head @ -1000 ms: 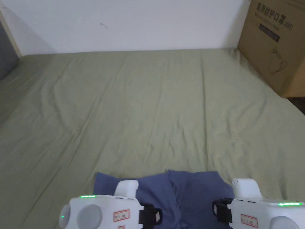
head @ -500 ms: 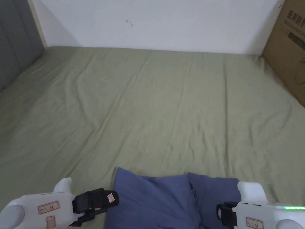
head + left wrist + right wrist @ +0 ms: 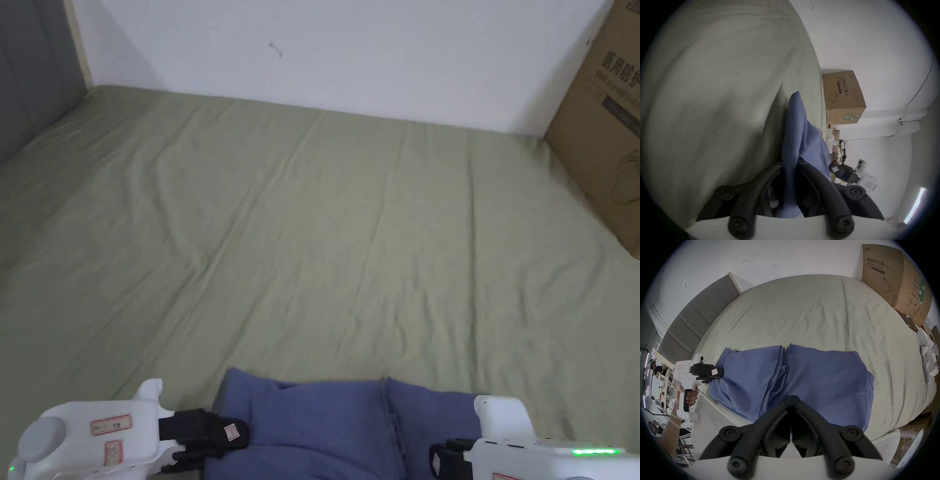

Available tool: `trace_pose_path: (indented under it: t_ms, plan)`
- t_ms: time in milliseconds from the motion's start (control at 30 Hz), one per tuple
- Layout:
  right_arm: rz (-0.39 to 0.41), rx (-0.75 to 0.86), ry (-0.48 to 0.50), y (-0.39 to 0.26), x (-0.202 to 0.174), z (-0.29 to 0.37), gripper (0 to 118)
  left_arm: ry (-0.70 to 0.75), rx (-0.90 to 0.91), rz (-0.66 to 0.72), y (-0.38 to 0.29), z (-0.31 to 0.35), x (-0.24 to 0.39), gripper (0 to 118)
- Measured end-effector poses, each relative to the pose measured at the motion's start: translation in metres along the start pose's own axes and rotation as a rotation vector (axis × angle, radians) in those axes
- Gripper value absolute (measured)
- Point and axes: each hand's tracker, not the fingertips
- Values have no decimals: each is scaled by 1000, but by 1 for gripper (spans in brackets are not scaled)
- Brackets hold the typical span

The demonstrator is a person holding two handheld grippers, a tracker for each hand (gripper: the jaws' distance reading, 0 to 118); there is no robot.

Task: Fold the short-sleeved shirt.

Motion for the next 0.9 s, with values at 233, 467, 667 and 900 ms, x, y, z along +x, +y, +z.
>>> trace_pose_path:
  t_ms: [233, 467, 667, 900]
  plan:
    - [-7, 18, 6, 5, -3, -1, 0, 63, 92, -25, 25, 57, -12, 9]
    - [-73, 16, 12, -5, 15, -2, 0, 267, 209, -50, 48, 132, 7, 9]
    - [-125, 15, 8, -14, 33, -1, 0, 332, 215, -160, 47, 127, 75, 9]
    - [-172, 46, 11, -19, 54, 12, 0, 340, 104, -494, 5, 48, 232, 9]
